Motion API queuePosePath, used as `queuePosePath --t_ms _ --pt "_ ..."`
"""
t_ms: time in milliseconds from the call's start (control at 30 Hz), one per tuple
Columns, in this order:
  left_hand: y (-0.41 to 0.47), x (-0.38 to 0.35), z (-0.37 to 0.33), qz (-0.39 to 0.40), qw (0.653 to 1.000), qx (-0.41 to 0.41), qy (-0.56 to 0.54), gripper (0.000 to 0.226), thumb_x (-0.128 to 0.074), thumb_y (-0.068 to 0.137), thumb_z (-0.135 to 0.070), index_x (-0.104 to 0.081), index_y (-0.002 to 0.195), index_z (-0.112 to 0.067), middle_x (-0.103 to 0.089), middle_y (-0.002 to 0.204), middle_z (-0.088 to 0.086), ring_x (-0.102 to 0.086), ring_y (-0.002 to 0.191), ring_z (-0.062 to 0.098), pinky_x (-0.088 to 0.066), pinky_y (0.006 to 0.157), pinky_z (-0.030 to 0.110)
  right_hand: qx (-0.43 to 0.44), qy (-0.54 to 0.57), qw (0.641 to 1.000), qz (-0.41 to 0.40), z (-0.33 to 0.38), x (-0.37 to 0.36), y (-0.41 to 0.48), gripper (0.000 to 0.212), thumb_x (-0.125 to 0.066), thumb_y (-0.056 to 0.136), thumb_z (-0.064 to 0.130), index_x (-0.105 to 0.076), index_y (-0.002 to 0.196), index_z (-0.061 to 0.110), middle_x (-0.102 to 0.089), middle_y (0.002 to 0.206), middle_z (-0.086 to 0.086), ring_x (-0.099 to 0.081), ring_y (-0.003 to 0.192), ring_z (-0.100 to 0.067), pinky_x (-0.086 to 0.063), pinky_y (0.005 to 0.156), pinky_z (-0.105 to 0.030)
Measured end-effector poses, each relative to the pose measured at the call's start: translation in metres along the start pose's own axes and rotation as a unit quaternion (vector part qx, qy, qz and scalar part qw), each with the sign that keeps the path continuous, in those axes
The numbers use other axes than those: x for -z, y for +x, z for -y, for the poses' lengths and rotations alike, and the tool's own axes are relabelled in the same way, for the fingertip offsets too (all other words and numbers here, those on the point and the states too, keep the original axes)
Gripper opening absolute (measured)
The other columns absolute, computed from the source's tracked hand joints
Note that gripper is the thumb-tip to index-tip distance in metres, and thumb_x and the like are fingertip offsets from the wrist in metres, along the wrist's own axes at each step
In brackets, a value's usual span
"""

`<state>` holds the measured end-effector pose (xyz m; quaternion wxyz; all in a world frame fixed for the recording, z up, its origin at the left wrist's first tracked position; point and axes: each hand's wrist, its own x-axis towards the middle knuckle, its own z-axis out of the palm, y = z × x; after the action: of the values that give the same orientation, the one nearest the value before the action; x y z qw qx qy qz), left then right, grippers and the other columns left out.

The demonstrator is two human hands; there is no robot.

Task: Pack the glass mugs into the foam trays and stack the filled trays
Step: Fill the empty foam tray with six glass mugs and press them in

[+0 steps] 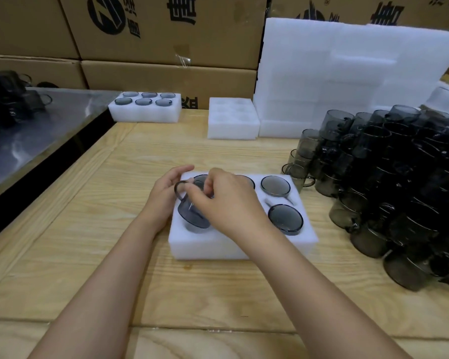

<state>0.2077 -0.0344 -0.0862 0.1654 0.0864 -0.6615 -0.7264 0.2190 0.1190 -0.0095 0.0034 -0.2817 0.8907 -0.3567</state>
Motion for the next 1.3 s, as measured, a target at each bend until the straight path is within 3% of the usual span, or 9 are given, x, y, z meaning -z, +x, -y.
queuePosePath --t_ms 200,300,567,667,900,967,1033,1167,1300 --pt "0.002 0.002 0.0 0.005 1.0 0.0 0.018 0.037 -0.047 0.091 0.004 -0.059 0.122 -0.01 -0.065 0.098 0.006 -0.066 0.077 0.006 -0.051 0.066 0.016 0.019 -0.163 0.985 -0.059 0.005 -0.012 0.005 0.042 -0.047 0.089 0.048 -0.051 0.117 0.017 -0.051 0.091 -0.006 -0.046 0.089 -0.026 -0.032 0.065 -0.032" --pt "0.002 0.003 0.001 0.005 1.0 0.005 0.0 0.031 -0.055 0.089 -0.002 -0.062 0.115 -0.016 -0.062 0.087 -0.001 -0.063 0.07 0.003 -0.048 0.061 0.013 0.044 -0.21 0.974 -0.077 0.009 -0.021 -0.001 0.037 -0.044 0.091 0.044 -0.061 0.112 0.018 -0.041 0.089 -0.005 -0.047 0.096 -0.026 -0.03 0.063 -0.031" --pt "0.002 0.002 0.001 0.012 1.0 -0.006 0.017 0.042 -0.056 0.071 -0.016 -0.062 0.113 -0.02 -0.063 0.081 -0.008 -0.062 0.069 0.0 -0.048 0.064 0.012 0.05 -0.385 0.916 -0.099 0.02 -0.03 -0.008 0.03 -0.047 0.082 0.052 -0.068 0.089 0.033 -0.059 0.082 0.009 -0.055 0.075 -0.01 -0.033 0.053 -0.023" --pt "0.002 0.002 0.001 0.012 0.999 -0.014 0.043 0.038 -0.059 0.084 -0.005 -0.06 0.121 -0.012 -0.064 0.088 -0.004 -0.063 0.073 0.0 -0.049 0.067 0.011 0.108 -0.408 0.901 -0.096 0.013 -0.04 -0.005 0.035 -0.038 0.092 0.043 -0.06 0.113 0.025 -0.059 0.103 0.004 -0.055 0.092 -0.014 -0.035 0.064 -0.025" --pt "-0.008 -0.01 -0.038 0.015 0.993 -0.088 0.083 0.024 -0.044 0.1 -0.026 -0.065 0.111 -0.024 -0.066 0.122 -0.005 -0.056 0.12 0.005 -0.039 0.1 0.02 0.12 -0.257 0.959 0.008 -0.002 -0.027 -0.008 0.051 -0.029 0.097 0.049 -0.052 0.12 0.009 -0.044 0.119 -0.01 -0.04 0.109 -0.028 -0.029 0.076 -0.033" --pt "-0.018 -0.019 -0.046 0.069 0.989 -0.091 0.094 0.034 -0.039 0.095 -0.036 -0.064 0.115 -0.024 -0.065 0.123 -0.008 -0.054 0.12 0.0 -0.039 0.098 0.012 0.13 -0.183 0.973 0.061 -0.01 -0.018 -0.01 0.05 -0.028 0.098 0.044 -0.042 0.132 0.009 -0.038 0.131 -0.008 -0.027 0.125 -0.028 -0.027 0.097 -0.036" --pt "-0.025 -0.028 -0.046 0.11 0.976 -0.095 0.162 0.042 -0.034 0.091 -0.043 -0.062 0.118 -0.028 -0.059 0.13 -0.015 -0.045 0.124 -0.009 -0.032 0.097 0.005 0.149 -0.14 0.973 0.106 -0.018 -0.014 -0.01 0.055 -0.027 0.098 0.035 -0.022 0.146 0.01 -0.02 0.151 -0.003 -0.001 0.142 -0.02 -0.005 0.116 -0.042" --pt "-0.028 -0.034 -0.042 0.139 0.944 -0.103 0.281 0.046 -0.032 0.09 -0.049 -0.054 0.127 -0.034 -0.034 0.149 -0.019 -0.012 0.142 -0.007 -0.01 0.115 0.019 0.152 -0.09 0.971 0.16 -0.024 -0.01 -0.007 0.056 -0.028 0.096 0.026 -0.018 0.149 0.011 -0.011 0.158 -0.001 0.006 0.144 -0.008 0.012 0.117 -0.04" --pt "-0.029 -0.028 -0.038 0.163 0.885 -0.111 0.422 0.032 -0.027 0.099 -0.045 -0.042 0.127 -0.05 -0.02 0.154 -0.02 -0.002 0.145 0.0 -0.003 0.118 0.031 0.174 -0.169 0.956 0.164 -0.028 -0.018 -0.008 0.058 -0.023 0.098 0.03 -0.009 0.152 0.017 -0.008 0.159 0.0 0.006 0.145 -0.012 0.017 0.114 -0.043"
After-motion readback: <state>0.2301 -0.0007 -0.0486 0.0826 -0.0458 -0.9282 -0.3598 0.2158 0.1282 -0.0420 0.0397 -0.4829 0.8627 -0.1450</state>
